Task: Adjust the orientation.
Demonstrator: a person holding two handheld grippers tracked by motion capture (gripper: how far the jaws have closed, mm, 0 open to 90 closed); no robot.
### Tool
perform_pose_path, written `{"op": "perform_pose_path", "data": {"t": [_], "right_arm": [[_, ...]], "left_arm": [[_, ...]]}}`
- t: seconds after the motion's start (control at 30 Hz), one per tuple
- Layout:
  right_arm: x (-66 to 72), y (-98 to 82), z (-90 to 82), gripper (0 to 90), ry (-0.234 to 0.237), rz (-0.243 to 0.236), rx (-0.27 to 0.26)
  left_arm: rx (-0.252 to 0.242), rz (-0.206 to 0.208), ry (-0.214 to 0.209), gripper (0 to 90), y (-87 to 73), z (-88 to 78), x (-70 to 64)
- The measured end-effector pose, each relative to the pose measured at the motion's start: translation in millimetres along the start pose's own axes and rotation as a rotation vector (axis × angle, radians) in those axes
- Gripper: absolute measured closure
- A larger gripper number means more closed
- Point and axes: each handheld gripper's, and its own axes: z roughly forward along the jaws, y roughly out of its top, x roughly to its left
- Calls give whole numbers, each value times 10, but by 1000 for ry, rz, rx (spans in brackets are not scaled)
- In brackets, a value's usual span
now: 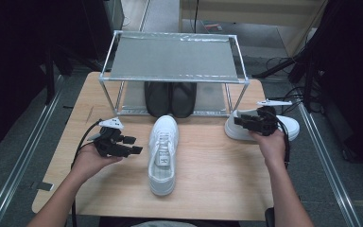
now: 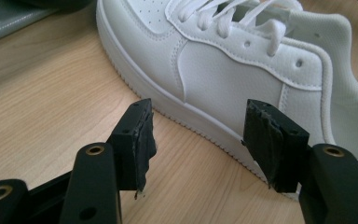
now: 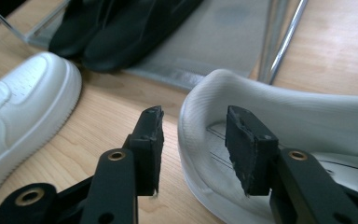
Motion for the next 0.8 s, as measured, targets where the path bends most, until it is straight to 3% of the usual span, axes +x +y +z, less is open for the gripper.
{"op": "perform_pose_path", "data": {"t": [0.1,0.37,0.43,0.63,0.8], "right_arm": [[36,5,162,575,-10,-29,56],[55,-10,447,602,-27,-44,149],[62,-12,454,618,-33,-48,150],[24,-60,465,720,-31,11,142],[40,-83,464,740,-47,-29,126]], "left_arm": [[4,-7,4,431,-33,-21,-2],[-1,-24,23,431,-86,-65,41],[0,-27,27,433,-82,-53,56],[9,-26,31,435,-65,-20,62],[-1,-21,38,465,-69,-40,71]]}}
